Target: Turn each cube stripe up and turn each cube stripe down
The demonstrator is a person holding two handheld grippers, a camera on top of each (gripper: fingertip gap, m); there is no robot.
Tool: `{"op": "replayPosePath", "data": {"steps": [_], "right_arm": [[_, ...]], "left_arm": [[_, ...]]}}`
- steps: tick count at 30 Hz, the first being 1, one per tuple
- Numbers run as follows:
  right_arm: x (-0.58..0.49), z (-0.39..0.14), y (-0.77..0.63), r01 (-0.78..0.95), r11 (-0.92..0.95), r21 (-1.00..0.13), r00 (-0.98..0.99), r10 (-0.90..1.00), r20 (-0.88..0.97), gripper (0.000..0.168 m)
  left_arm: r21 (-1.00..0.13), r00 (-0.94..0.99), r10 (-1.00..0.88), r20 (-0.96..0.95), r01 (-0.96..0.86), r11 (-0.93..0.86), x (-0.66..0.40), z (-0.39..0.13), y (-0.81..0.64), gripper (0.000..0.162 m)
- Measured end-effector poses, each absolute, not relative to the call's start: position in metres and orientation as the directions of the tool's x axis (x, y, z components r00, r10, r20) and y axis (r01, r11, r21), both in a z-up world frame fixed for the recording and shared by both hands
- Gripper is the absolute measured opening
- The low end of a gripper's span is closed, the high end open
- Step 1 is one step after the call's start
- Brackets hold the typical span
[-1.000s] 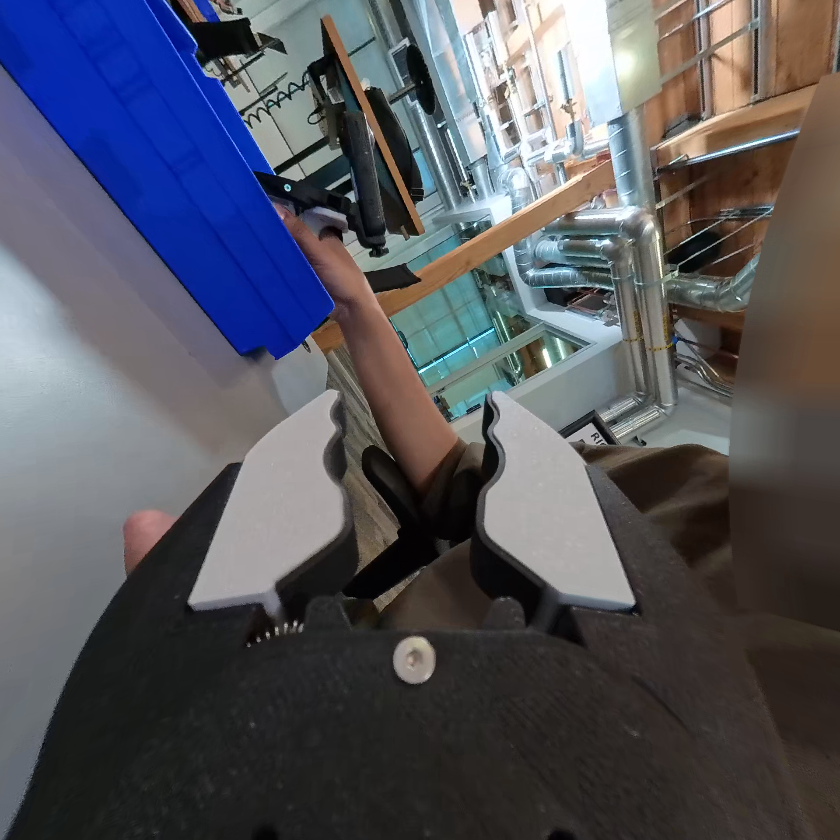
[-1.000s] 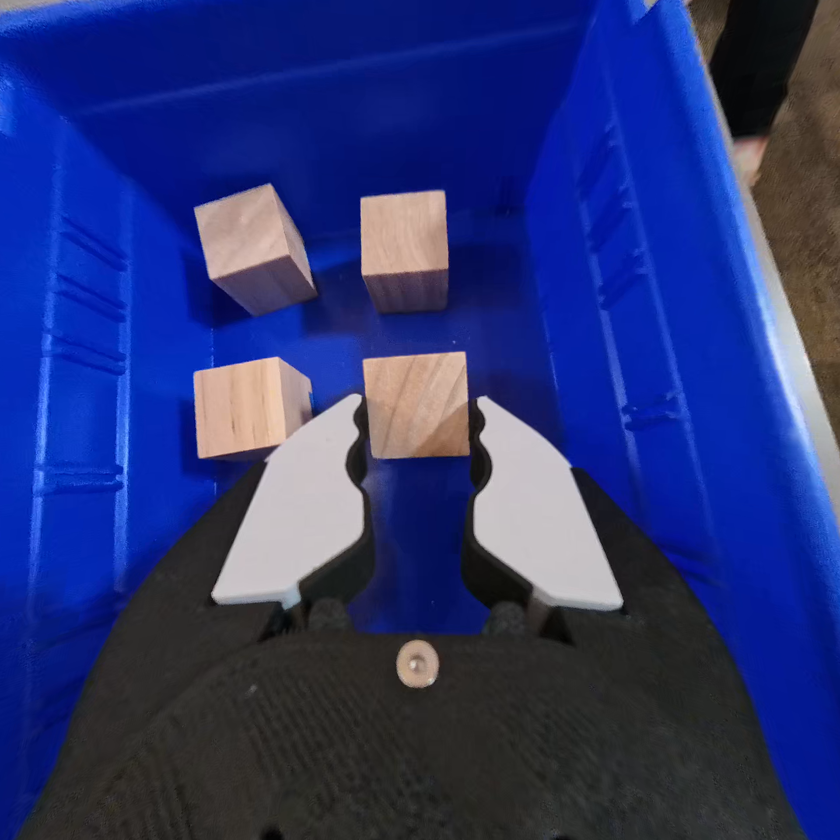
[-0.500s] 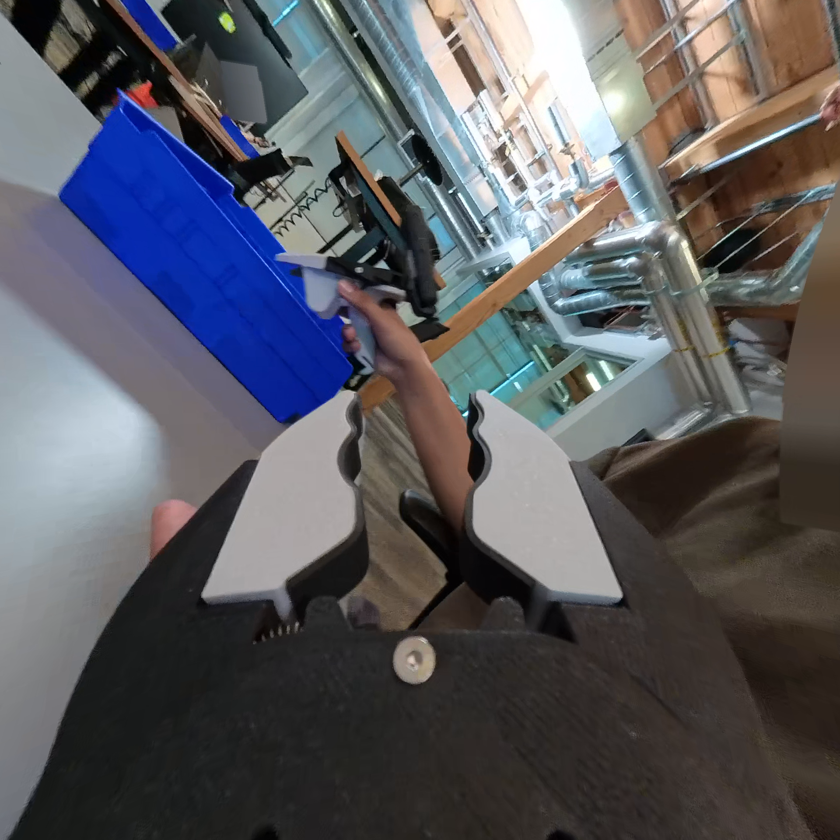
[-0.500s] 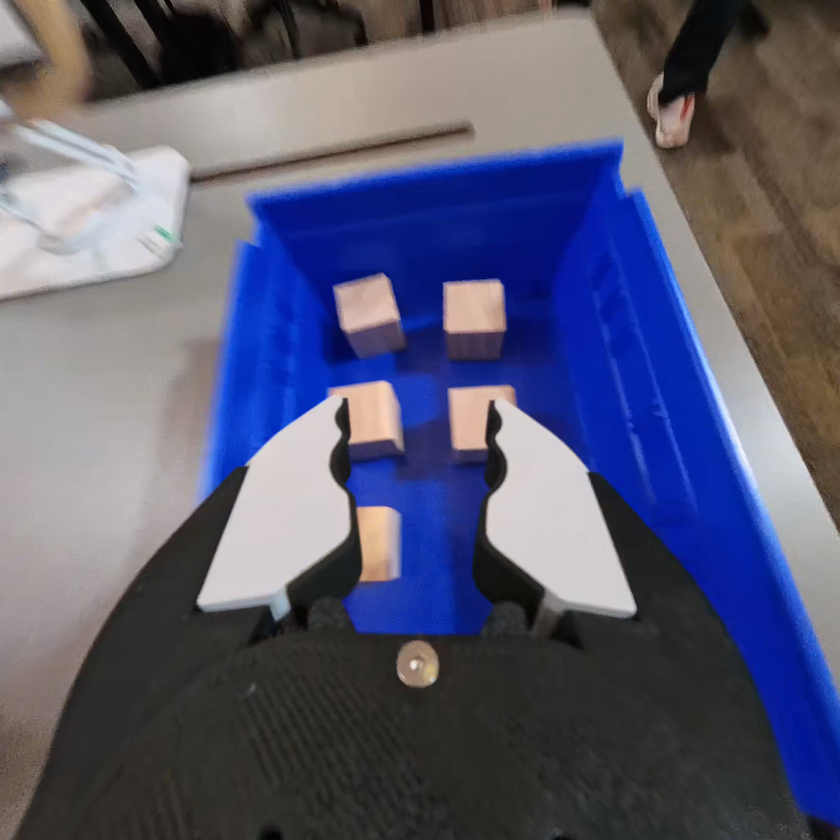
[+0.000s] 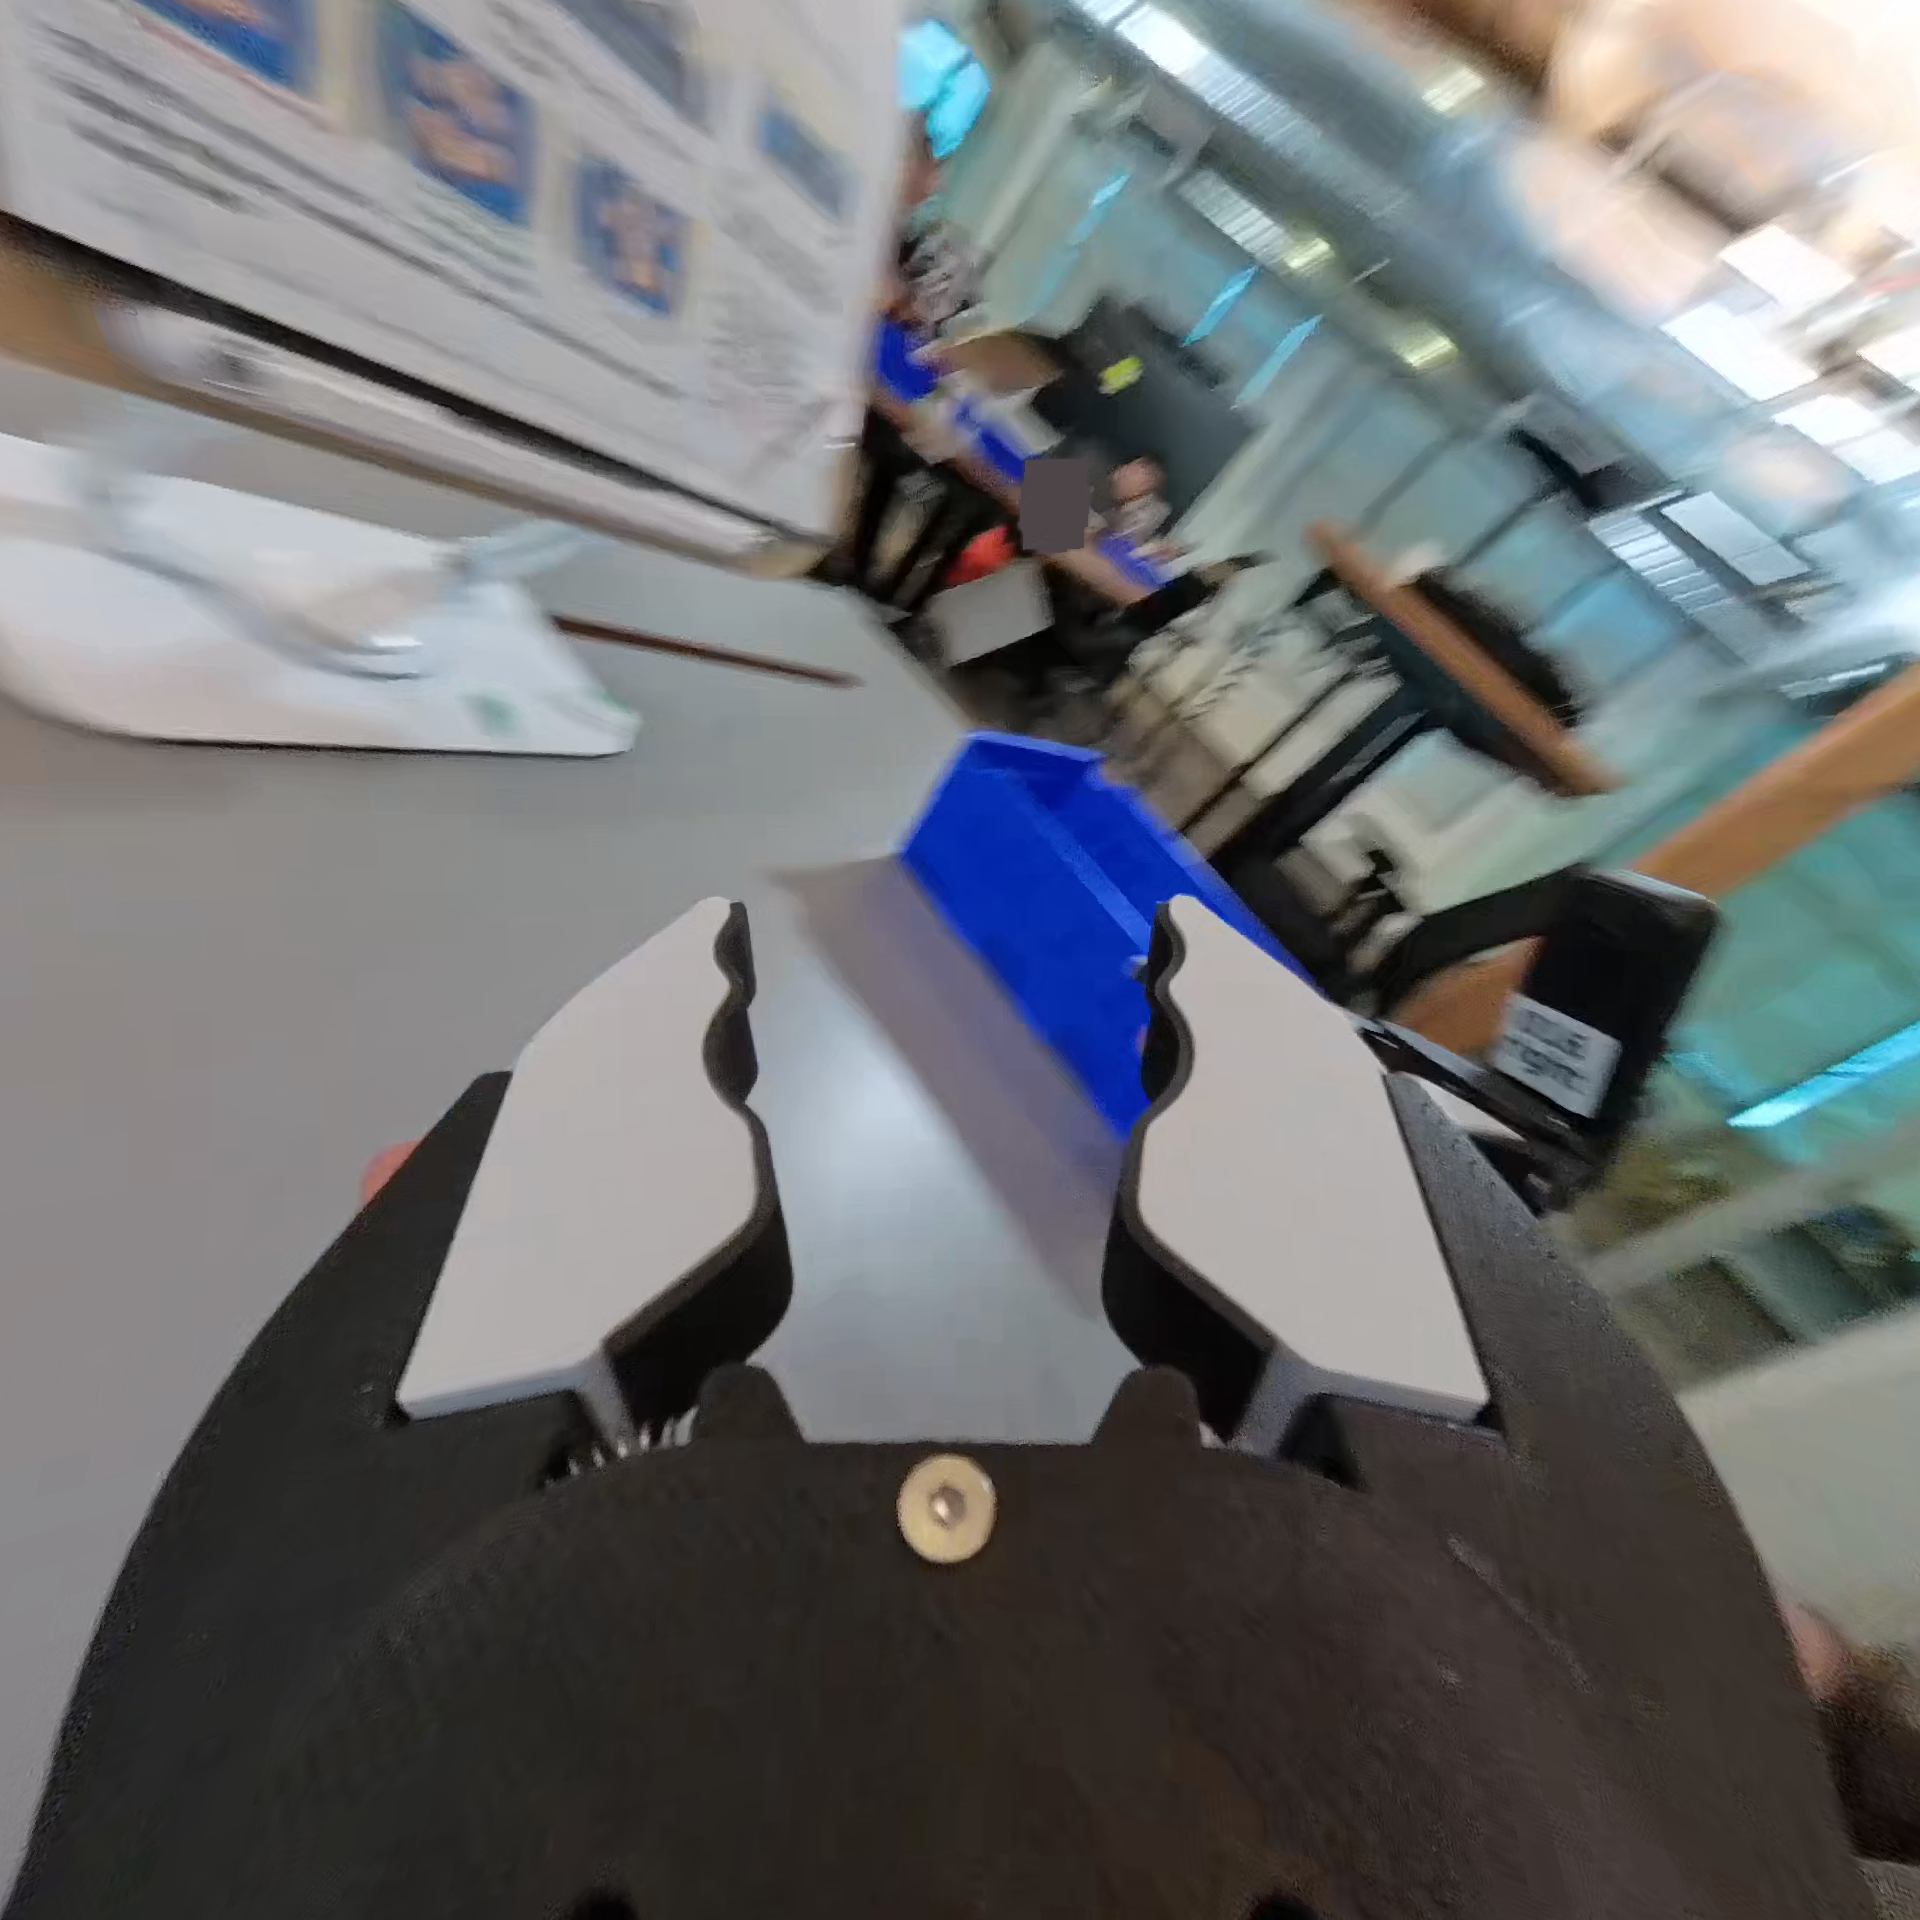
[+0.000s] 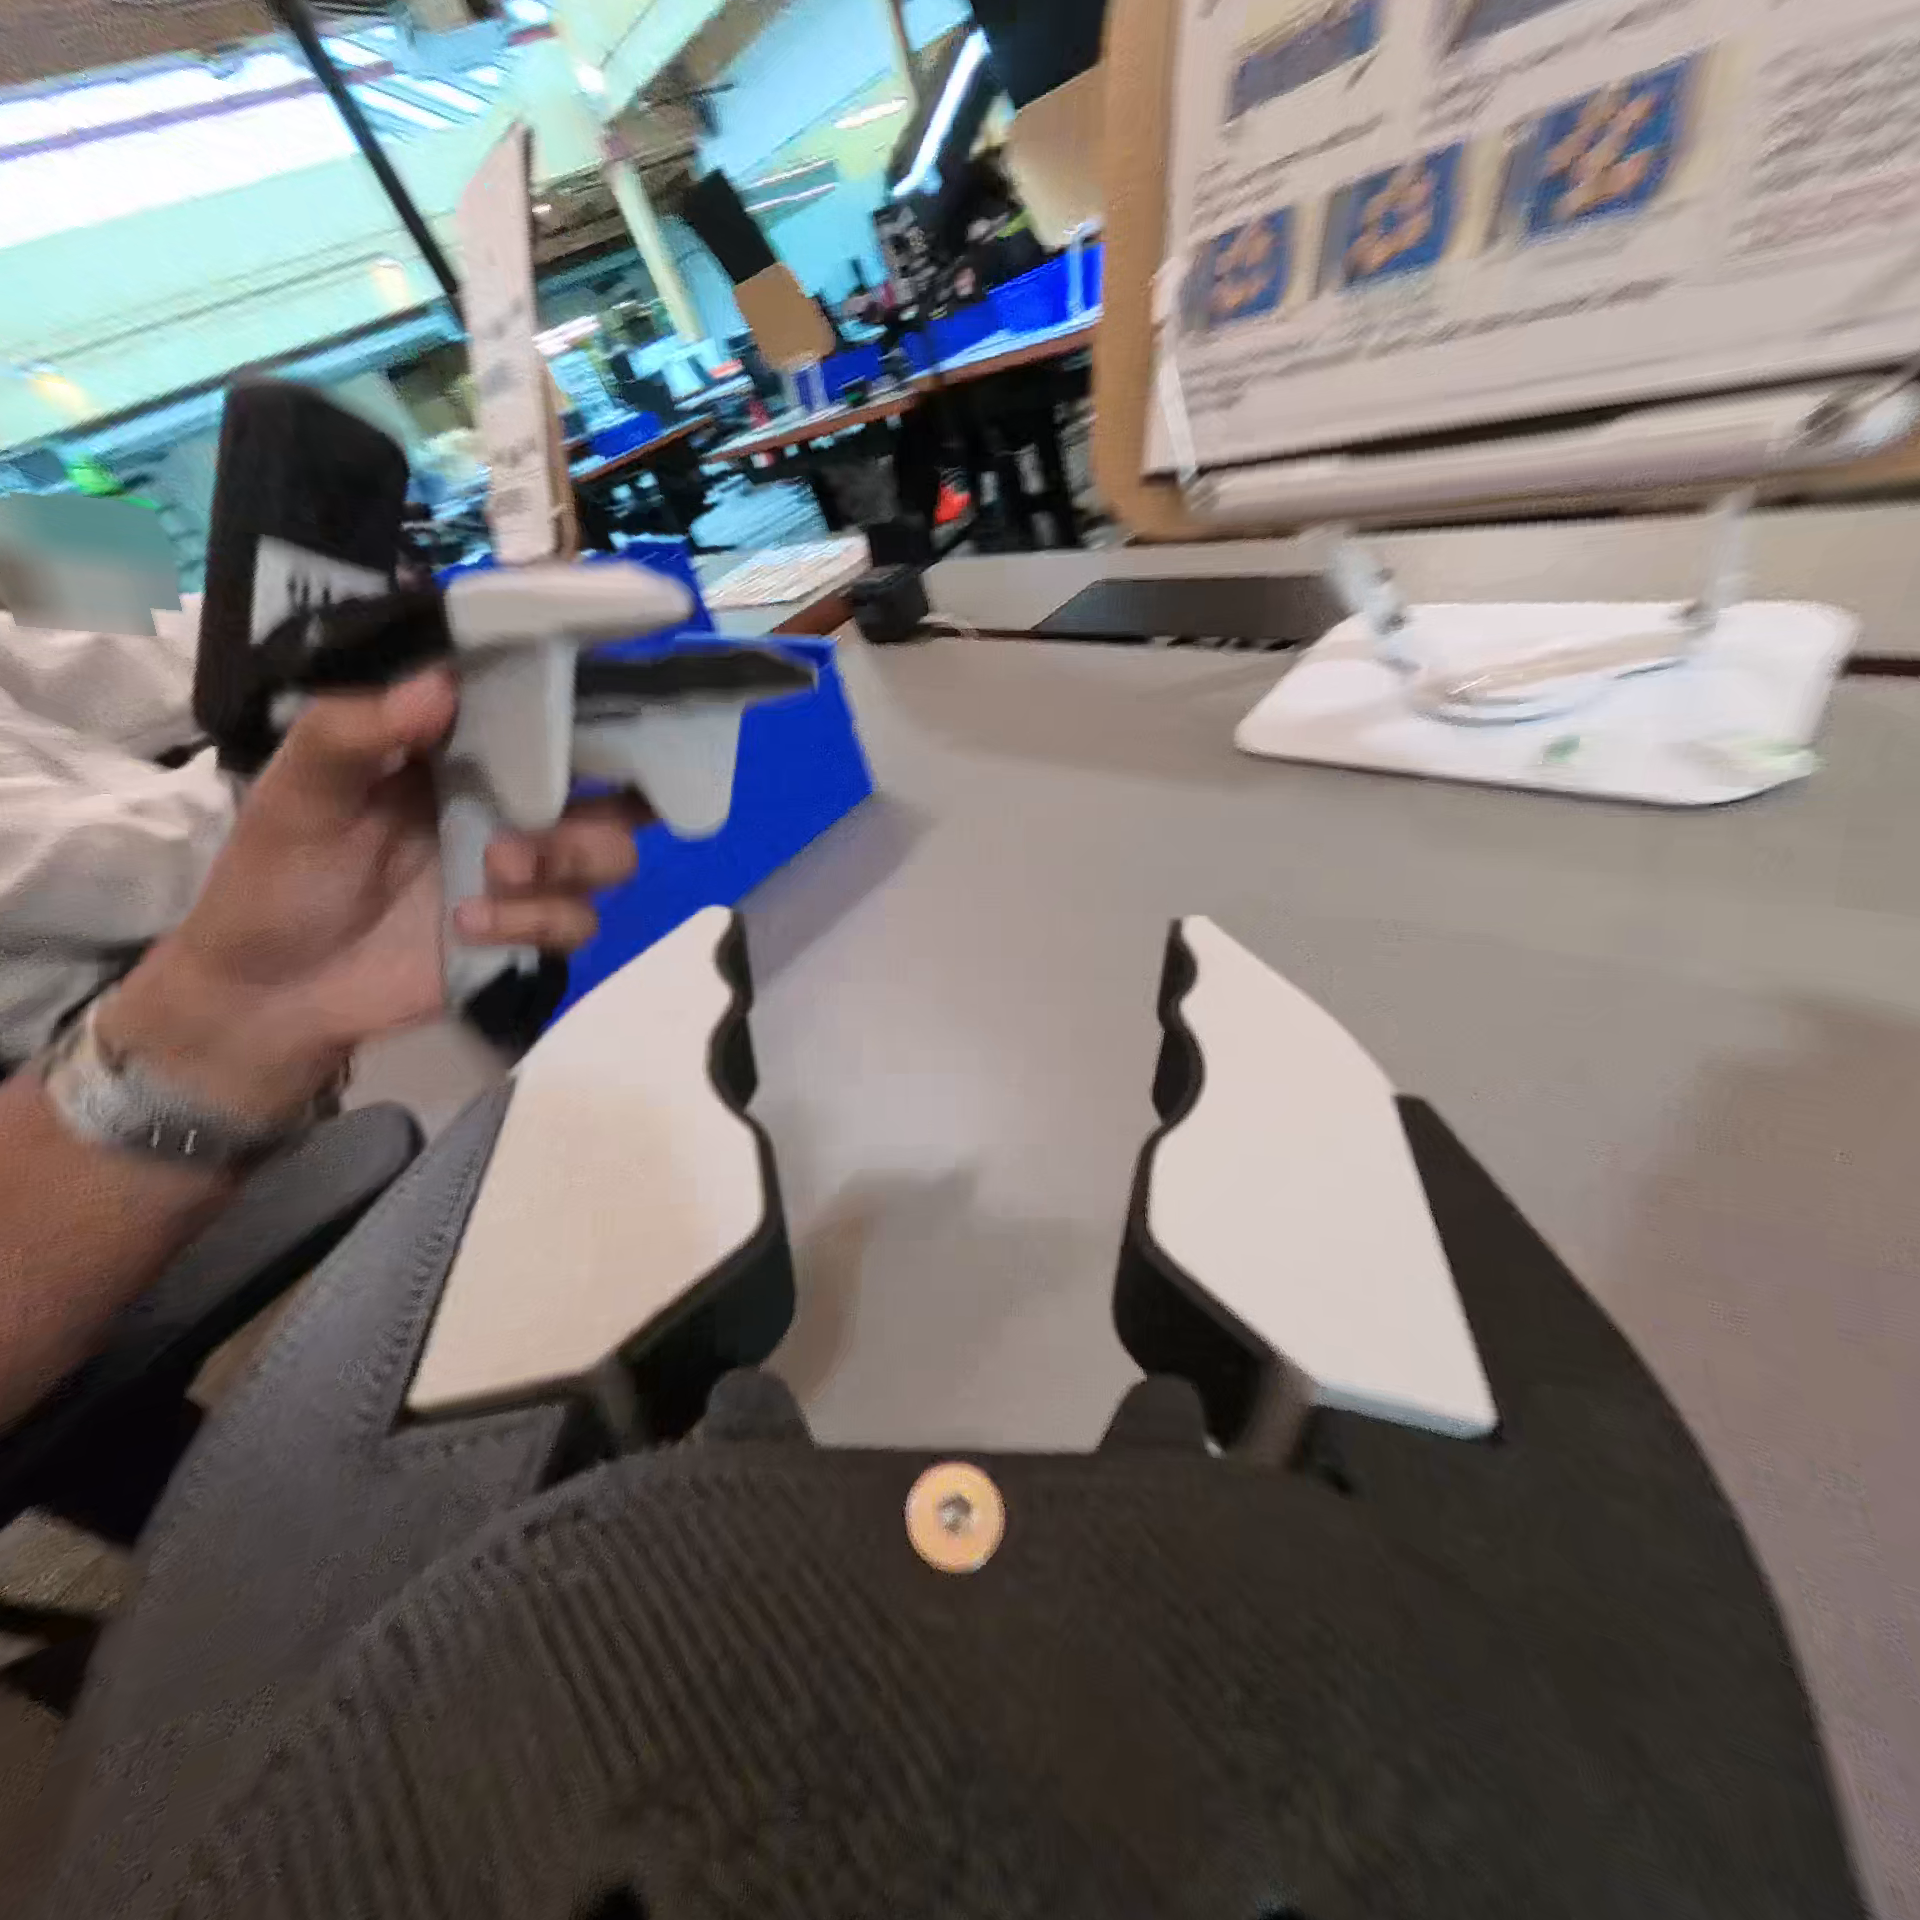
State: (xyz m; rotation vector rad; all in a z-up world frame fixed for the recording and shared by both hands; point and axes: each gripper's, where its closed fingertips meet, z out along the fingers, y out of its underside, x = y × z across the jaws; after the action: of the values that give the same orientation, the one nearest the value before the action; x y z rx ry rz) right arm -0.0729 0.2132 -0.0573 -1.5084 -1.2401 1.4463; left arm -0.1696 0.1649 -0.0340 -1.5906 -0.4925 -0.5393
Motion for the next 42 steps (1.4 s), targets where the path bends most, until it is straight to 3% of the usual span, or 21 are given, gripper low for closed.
{"op": "replayPosePath", "data": {"steps": [3,7,9,13,16,19,23,27,33,36,42], "right_arm": [[-0.076,-0.097,0.182,0.249,-0.287,-0.925,-0.141,0.934,-0.327,0.079],[-0.072,-0.129,0.175,0.349,-0.097,-0.932,-0.152,0.976,-0.158,0.077],[-0.072,-0.131,0.175,0.361,-0.115,-0.926,-0.161,0.970,-0.183,0.076],[-0.074,-0.131,0.179,0.359,-0.291,-0.887,-0.165,0.915,-0.367,0.073],[-0.073,-0.132,0.184,0.358,-0.401,-0.843,-0.155,0.865,-0.477,0.070],[-0.069,-0.131,0.188,0.346,-0.458,-0.819,-0.143,0.836,-0.529,0.069],[-0.067,-0.125,0.194,0.319,-0.445,-0.837,-0.122,0.856,-0.502,0.068],[-0.065,-0.111,0.193,0.267,-0.441,-0.857,-0.147,0.860,-0.489,0.046],[-0.062,-0.109,0.195,0.248,-0.524,-0.815,-0.176,0.803,-0.570,0.044],[-0.062,-0.111,0.196,0.254,-0.535,-0.806,-0.176,0.794,-0.582,0.043],[-0.062,-0.114,0.196,0.263,-0.522,-0.812,-0.175,0.802,-0.572,0.043]], "left_arm": [[-0.840,0.849,0.209,0.485,0.519,-0.159,-0.236,-0.038,0.115,0.074],[-0.890,0.778,0.492,0.391,0.456,-0.014,-0.339,-0.022,0.033,0.063],[-0.896,0.711,0.603,0.362,0.445,0.013,-0.378,-0.031,0.000,0.062],[-0.860,0.650,0.735,0.192,0.473,-0.194,-0.422,-0.091,-0.027,0.069],[-0.798,0.556,0.826,-0.094,0.454,-0.396,-0.452,-0.135,-0.056,0.068],[-0.778,0.475,0.845,-0.245,0.424,-0.464,-0.474,-0.152,-0.069,0.055],[-0.761,0.489,0.851,-0.191,0.474,-0.443,-0.487,-0.165,-0.061,0.061],[-0.747,0.496,0.857,-0.142,0.514,-0.422,-0.496,-0.173,-0.059,0.063],[-0.682,0.464,0.860,-0.214,0.559,-0.471,-0.505,-0.195,-0.070,0.068],[-0.680,0.449,0.859,-0.247,0.551,-0.483,-0.506,-0.193,-0.070,0.046],[-0.708,0.487,0.854,-0.185,0.536,-0.459,-0.499,-0.181,-0.060,0.045]]}}
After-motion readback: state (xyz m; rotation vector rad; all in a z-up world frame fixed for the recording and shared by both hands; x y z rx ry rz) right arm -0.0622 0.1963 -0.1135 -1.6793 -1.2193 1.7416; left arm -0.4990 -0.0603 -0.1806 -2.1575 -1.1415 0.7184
